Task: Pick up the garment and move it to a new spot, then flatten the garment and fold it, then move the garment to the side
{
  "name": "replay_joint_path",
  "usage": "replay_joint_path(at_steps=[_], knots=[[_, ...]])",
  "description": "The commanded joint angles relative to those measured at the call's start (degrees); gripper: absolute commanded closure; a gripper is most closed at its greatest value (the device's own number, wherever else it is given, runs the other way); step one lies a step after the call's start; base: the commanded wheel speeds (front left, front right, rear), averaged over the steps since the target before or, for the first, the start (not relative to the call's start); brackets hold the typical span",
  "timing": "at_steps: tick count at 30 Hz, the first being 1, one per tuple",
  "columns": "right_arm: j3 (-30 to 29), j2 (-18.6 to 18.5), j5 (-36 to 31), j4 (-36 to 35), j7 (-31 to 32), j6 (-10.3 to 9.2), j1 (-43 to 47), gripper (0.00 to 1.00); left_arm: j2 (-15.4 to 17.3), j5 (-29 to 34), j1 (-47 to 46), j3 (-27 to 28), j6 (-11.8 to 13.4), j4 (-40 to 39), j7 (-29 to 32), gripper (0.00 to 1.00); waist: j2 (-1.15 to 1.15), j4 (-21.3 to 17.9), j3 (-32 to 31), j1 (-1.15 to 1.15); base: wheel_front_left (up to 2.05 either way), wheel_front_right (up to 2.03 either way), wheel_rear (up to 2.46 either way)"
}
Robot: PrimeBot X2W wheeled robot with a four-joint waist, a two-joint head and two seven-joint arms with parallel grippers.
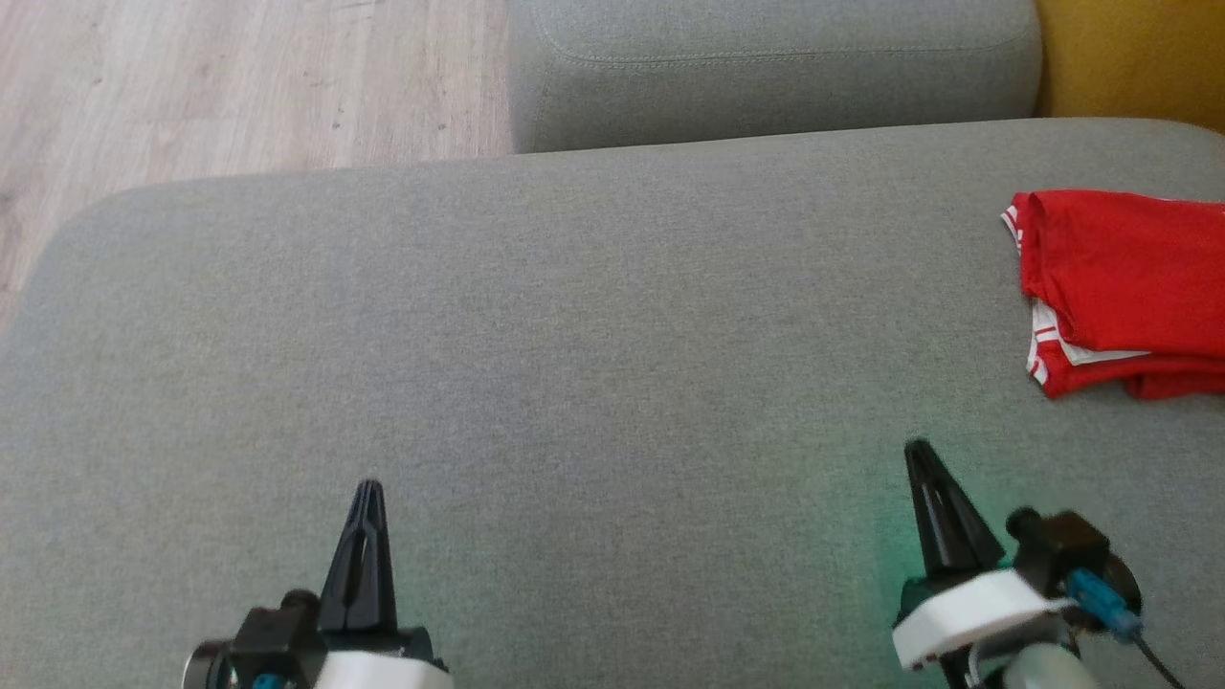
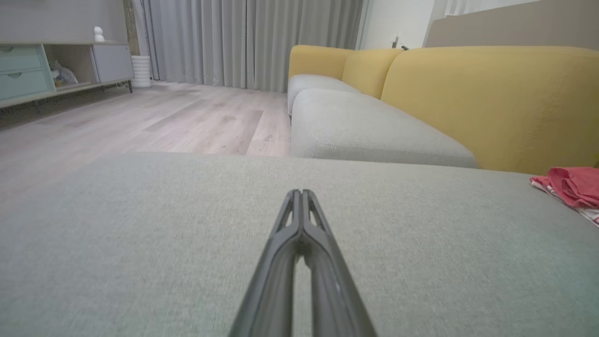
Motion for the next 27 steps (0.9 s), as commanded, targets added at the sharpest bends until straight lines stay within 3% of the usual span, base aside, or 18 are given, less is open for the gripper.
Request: replay_joint_path(at_steps=[1,27], knots=[[-0.2,0.0,1.3,-1.9,0.0,0.01,-1.3,1.00,0.0,-1.1,-1.0,0.2,-0.1,-1.8,0.1,1.00,0.00,0.0,0.0,0.00,0.00,0.00,0.00],[-2.0,-0.7,20.0,-2.8,3.7,0.09,-2.2,1.00,0.9,-19.0,-3.2,2.6,-2.2,-0.4,3.7,1.00,0.00,-0.3,-0.4,0.00,0.00,0.00,0.00]])
